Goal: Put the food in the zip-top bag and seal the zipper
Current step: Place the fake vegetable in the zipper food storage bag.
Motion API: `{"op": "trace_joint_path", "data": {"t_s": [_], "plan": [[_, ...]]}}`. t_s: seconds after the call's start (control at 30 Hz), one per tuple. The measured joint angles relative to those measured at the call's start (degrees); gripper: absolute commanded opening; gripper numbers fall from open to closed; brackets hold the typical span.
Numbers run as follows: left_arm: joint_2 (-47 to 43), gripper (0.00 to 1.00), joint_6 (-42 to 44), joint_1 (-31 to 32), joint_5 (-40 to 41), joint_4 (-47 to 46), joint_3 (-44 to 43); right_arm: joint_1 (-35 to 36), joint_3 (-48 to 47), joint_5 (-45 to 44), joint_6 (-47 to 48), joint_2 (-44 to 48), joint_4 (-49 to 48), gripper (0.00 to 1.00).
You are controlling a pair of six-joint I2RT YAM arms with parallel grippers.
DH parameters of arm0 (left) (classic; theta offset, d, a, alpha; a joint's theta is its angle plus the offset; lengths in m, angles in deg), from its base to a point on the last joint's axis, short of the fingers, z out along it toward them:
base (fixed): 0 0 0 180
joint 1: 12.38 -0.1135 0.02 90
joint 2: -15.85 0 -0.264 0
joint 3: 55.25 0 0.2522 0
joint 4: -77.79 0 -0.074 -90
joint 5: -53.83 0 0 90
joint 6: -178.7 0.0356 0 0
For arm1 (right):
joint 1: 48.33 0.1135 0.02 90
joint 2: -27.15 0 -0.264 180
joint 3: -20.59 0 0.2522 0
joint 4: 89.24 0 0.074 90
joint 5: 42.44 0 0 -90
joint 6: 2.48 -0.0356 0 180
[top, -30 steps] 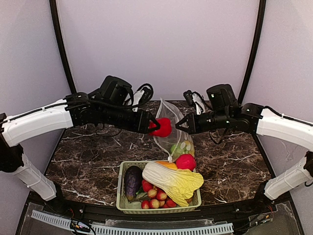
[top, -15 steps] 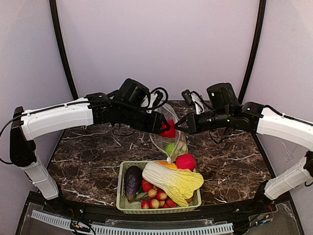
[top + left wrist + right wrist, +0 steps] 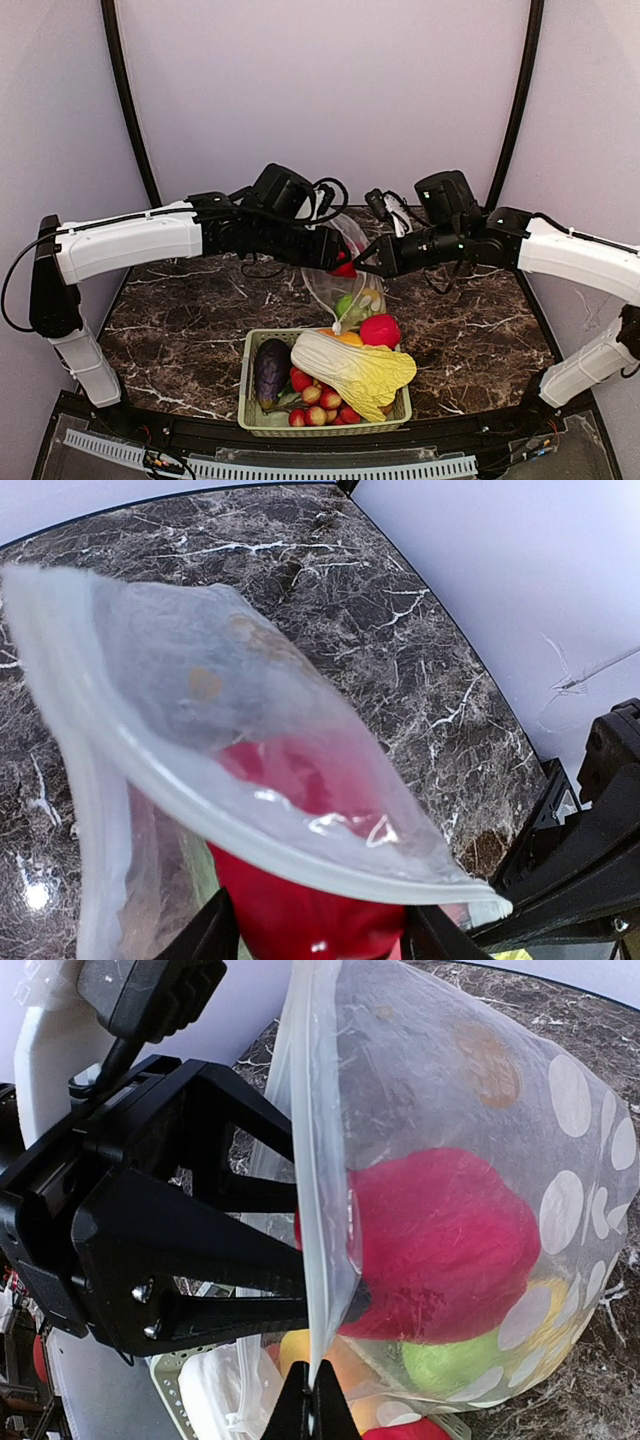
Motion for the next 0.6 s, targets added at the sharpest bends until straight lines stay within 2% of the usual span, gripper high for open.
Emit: {"op": "trace_joint_path", "data": {"t_s": [0.13, 0.27, 0.6], "plan": [[0.5, 0.70, -0.3, 0.0, -0.8, -0.5, 0.0, 0.0, 0.0, -0.7, 0.0, 0.4, 0.5, 0.00], [1.3, 0.78, -0.6, 0.0, -2.3, -0.5, 0.0, 0.0, 0.0, -1.6, 0.0, 0.9, 1.0, 0.00], [1.4, 0.79, -0.7, -0.1, -4.1, -1.2, 0.0, 0.0, 0.0, -2.5, 0.0, 0.9, 1.4, 0.00]]}}
